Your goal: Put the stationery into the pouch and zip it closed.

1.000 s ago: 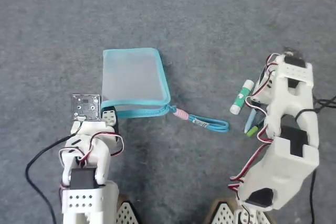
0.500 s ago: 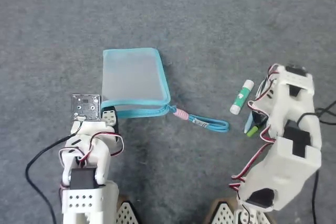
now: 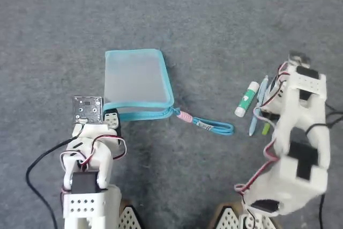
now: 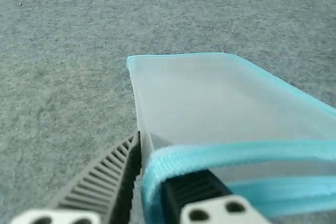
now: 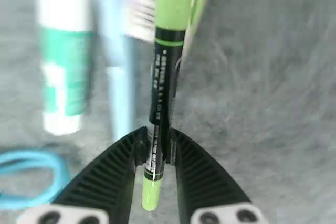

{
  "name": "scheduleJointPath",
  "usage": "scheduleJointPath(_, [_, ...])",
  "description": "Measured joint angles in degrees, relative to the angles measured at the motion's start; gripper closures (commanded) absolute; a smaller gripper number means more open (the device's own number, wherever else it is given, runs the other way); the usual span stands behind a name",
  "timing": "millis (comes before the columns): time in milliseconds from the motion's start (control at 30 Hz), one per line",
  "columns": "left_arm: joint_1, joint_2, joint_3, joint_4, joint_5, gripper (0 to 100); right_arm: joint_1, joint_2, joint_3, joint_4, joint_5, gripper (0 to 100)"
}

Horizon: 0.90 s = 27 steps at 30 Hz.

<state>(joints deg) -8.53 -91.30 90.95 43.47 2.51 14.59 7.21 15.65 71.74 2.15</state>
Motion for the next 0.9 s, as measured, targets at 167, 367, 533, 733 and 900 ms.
scheduleJointPath(167, [0.0,0.0,0.0,0.0,0.0,99,-7.74,-14.51,0.0,2.46,6.07,99.3])
scheduleJointPath(367, [0.0,0.0,0.79,-0.09,0.0,99,-22.24,-27.52,0.0,10.64,13.45,99.3])
scheduleJointPath(533, [0.0,-0.18,1.58,-0.09,0.0,99,-36.4,-33.49,0.0,19.69,24.44,99.3])
scheduleJointPath(733, [0.0,-0.18,1.58,-0.09,0.0,99,-49.49,-35.08,0.0,27.87,32.35,99.3])
scheduleJointPath(900, [0.0,-0.18,1.58,-0.09,0.0,99,-51.96,-35.16,2.73,28.48,33.58,99.3])
